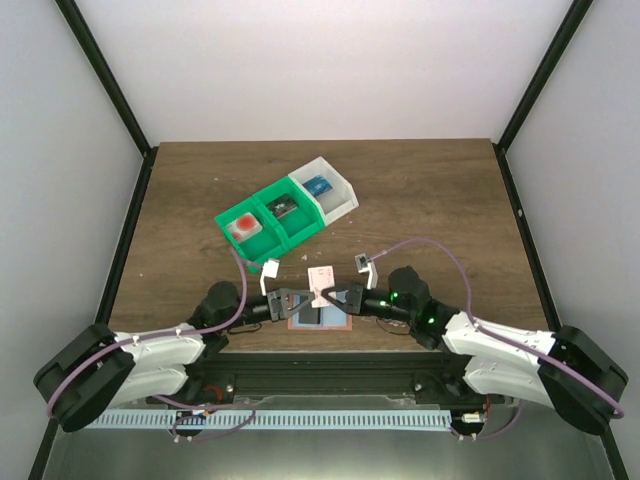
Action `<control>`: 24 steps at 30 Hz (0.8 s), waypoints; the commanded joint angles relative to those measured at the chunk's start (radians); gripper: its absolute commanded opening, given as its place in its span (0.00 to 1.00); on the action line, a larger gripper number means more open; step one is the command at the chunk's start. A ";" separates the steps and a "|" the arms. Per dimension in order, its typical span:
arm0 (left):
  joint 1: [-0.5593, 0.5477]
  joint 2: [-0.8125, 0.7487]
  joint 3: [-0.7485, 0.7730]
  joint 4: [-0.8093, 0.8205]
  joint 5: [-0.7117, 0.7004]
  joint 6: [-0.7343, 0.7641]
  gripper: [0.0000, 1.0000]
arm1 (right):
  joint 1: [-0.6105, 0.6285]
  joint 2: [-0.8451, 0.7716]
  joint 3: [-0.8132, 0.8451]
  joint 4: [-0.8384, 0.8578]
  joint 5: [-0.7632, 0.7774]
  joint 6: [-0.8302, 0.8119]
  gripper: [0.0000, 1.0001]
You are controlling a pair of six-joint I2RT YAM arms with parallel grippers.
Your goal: Take the credit cards out of the card holder
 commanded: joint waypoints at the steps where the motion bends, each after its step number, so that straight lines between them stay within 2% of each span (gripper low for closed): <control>1: -0.004 0.012 -0.010 0.091 0.037 -0.014 0.10 | 0.008 -0.048 -0.009 0.032 -0.038 -0.025 0.07; 3: -0.005 0.003 -0.009 0.075 0.047 -0.014 0.30 | 0.007 -0.082 -0.013 -0.001 -0.054 -0.065 0.01; 5: -0.002 -0.024 -0.008 0.047 0.072 -0.001 0.42 | 0.007 -0.128 -0.009 -0.068 -0.076 -0.128 0.01; 6: 0.000 -0.040 -0.004 0.021 0.090 0.013 0.44 | 0.006 -0.152 -0.007 -0.104 -0.095 -0.156 0.01; 10: 0.013 -0.143 0.032 -0.156 0.169 0.068 0.48 | 0.005 -0.247 0.006 -0.253 -0.191 -0.255 0.01; 15: 0.031 -0.286 0.113 -0.429 0.236 0.169 0.53 | 0.006 -0.308 0.014 -0.354 -0.384 -0.331 0.01; 19: 0.040 -0.314 0.189 -0.608 0.290 0.252 0.54 | 0.005 -0.346 0.004 -0.337 -0.466 -0.336 0.00; 24: 0.046 -0.293 0.291 -0.741 0.353 0.322 0.54 | 0.005 -0.338 0.027 -0.330 -0.492 -0.337 0.01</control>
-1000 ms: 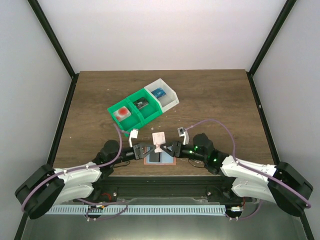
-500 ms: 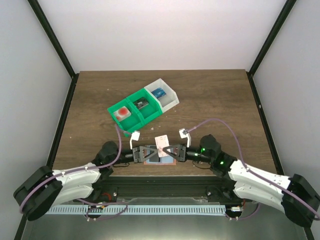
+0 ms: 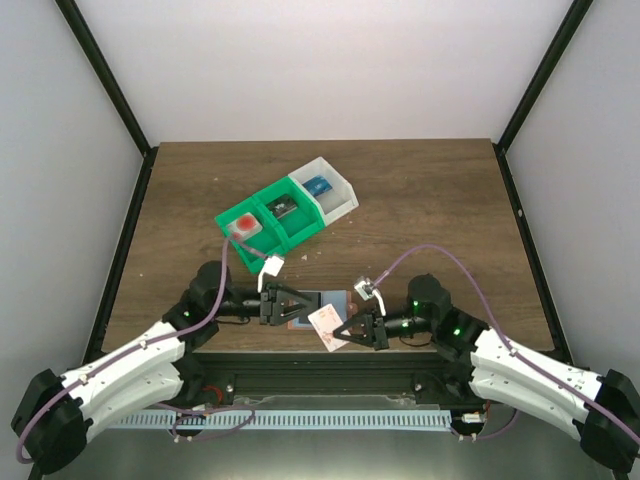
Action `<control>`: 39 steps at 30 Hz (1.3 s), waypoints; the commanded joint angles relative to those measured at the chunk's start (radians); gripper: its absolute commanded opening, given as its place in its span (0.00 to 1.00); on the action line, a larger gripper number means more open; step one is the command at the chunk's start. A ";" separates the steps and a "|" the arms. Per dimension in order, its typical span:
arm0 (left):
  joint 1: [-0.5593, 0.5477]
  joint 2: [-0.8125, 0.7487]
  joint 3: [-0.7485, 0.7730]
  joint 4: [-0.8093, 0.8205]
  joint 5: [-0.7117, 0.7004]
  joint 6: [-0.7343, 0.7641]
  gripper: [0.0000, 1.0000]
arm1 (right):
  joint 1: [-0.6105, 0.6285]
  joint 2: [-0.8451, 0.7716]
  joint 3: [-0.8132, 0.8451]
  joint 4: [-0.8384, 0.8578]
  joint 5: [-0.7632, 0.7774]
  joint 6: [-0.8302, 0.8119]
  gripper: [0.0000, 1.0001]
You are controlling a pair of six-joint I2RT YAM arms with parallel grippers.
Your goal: Take the credit cards out of the card holder
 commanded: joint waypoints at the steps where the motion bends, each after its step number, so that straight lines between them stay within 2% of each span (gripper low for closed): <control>1: 0.009 0.010 0.106 -0.218 0.077 0.118 0.55 | 0.004 0.000 0.036 -0.004 -0.079 -0.023 0.00; 6: 0.010 0.040 0.184 -0.311 0.115 0.191 0.56 | 0.005 0.002 0.040 0.021 -0.094 -0.013 0.00; 20: 0.007 0.137 0.151 -0.198 0.295 0.168 0.50 | 0.004 0.030 0.051 0.039 -0.107 -0.019 0.01; 23: -0.001 0.156 0.153 -0.202 0.299 0.181 0.40 | 0.004 0.044 0.052 0.050 -0.111 -0.019 0.01; 26: -0.003 0.173 0.146 -0.200 0.303 0.187 0.22 | 0.004 0.054 0.045 0.059 -0.108 -0.018 0.02; 29: -0.007 0.176 0.134 -0.173 0.320 0.179 0.00 | 0.004 0.057 0.039 0.063 -0.104 -0.014 0.02; 30: -0.009 0.173 0.133 -0.170 0.322 0.180 0.00 | 0.004 0.057 0.037 0.061 -0.099 -0.013 0.04; 33: -0.008 0.155 0.138 -0.178 0.294 0.188 0.00 | 0.004 0.046 0.035 0.045 -0.073 -0.016 0.09; 34: -0.007 0.151 0.141 -0.182 0.284 0.190 0.00 | 0.004 0.040 0.035 0.041 -0.062 -0.015 0.13; 39: 0.014 0.151 0.165 -0.241 0.235 0.226 0.00 | 0.004 -0.006 0.041 -0.016 0.057 -0.016 0.52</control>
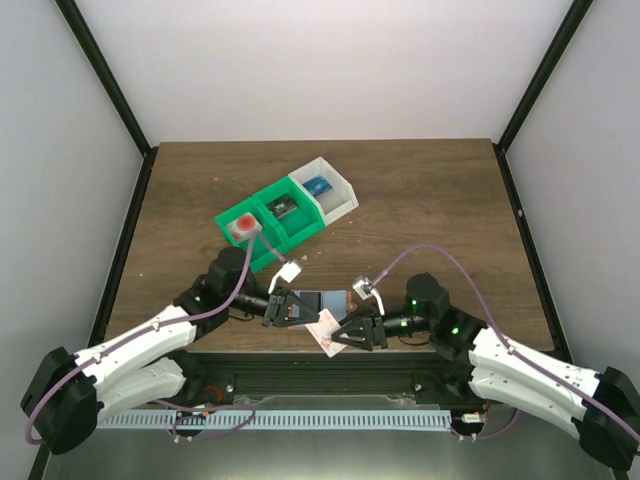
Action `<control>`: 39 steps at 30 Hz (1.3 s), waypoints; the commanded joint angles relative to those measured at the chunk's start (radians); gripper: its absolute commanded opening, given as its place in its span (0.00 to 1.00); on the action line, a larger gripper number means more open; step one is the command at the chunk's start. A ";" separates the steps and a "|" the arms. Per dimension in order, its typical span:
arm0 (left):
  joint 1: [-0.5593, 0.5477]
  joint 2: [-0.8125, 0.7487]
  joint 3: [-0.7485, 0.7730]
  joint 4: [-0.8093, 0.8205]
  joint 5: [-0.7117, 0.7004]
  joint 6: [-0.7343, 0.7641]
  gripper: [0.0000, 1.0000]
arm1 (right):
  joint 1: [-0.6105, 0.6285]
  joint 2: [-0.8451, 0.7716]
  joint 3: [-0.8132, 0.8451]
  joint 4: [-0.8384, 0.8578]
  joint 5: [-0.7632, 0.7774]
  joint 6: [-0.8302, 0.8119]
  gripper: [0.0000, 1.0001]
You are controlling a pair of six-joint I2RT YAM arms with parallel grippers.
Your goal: Take the credit cards out of the card holder
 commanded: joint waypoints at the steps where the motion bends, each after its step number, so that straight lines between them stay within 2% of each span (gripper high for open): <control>1: 0.023 -0.013 0.022 -0.033 -0.041 0.037 0.00 | 0.004 -0.059 0.033 -0.046 0.125 0.000 0.61; 8: 0.095 -0.097 0.064 -0.147 -0.190 0.077 0.00 | 0.004 -0.174 0.025 -0.141 0.317 0.009 0.99; 13: 0.100 -0.165 0.127 -0.264 -0.384 0.133 0.00 | 0.004 -0.243 0.035 -0.211 0.421 0.001 1.00; 21: 0.101 -0.284 0.130 -0.296 -0.609 0.104 0.00 | 0.004 -0.282 0.012 -0.214 0.461 0.033 1.00; 28: 0.102 -0.353 0.084 -0.281 -0.742 0.030 0.00 | 0.004 -0.293 -0.019 -0.158 0.461 0.075 1.00; 39: 0.102 -0.399 0.030 -0.276 -0.853 -0.031 0.00 | 0.004 -0.332 -0.032 -0.182 0.507 0.084 1.00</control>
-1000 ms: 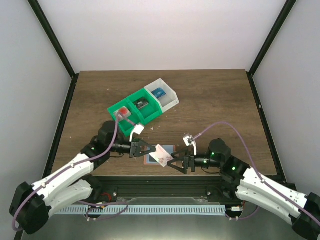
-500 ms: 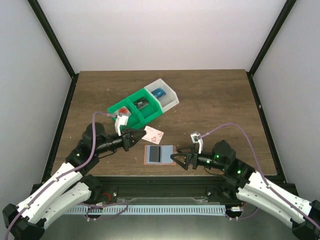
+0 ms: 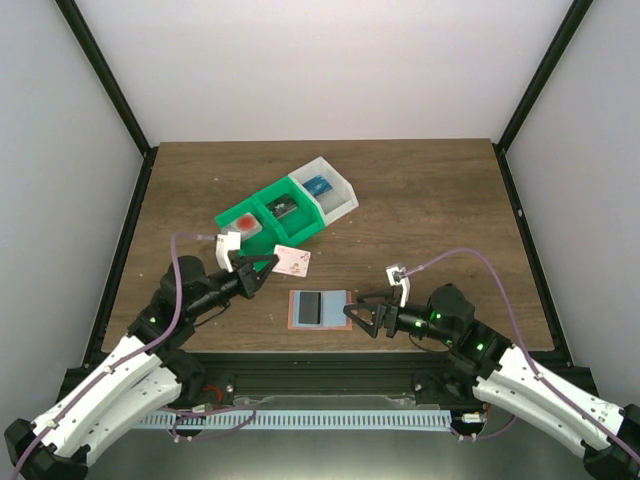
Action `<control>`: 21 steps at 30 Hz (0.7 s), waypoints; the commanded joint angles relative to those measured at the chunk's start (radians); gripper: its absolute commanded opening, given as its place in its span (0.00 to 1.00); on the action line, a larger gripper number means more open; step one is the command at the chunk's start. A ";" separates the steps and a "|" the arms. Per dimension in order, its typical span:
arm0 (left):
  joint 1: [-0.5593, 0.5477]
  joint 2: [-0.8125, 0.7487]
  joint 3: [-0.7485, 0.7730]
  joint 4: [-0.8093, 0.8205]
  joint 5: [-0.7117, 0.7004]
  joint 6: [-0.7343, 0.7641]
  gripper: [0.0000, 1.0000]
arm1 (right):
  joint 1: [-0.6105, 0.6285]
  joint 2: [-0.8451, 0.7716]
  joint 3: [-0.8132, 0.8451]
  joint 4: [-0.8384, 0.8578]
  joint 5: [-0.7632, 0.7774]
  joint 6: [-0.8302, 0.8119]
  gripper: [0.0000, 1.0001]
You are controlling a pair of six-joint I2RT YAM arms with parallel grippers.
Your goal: Take the credit cards out of the card holder
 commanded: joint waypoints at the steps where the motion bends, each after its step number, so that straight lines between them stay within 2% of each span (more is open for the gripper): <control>1: 0.003 -0.026 -0.018 0.000 -0.086 -0.037 0.00 | 0.004 -0.025 -0.007 0.006 0.030 0.005 1.00; 11: 0.005 0.007 -0.068 0.026 -0.252 -0.129 0.00 | 0.004 -0.039 -0.013 -0.001 0.043 0.003 1.00; 21: 0.016 0.090 -0.088 0.090 -0.338 -0.194 0.00 | 0.004 -0.054 -0.024 -0.021 0.057 0.008 1.00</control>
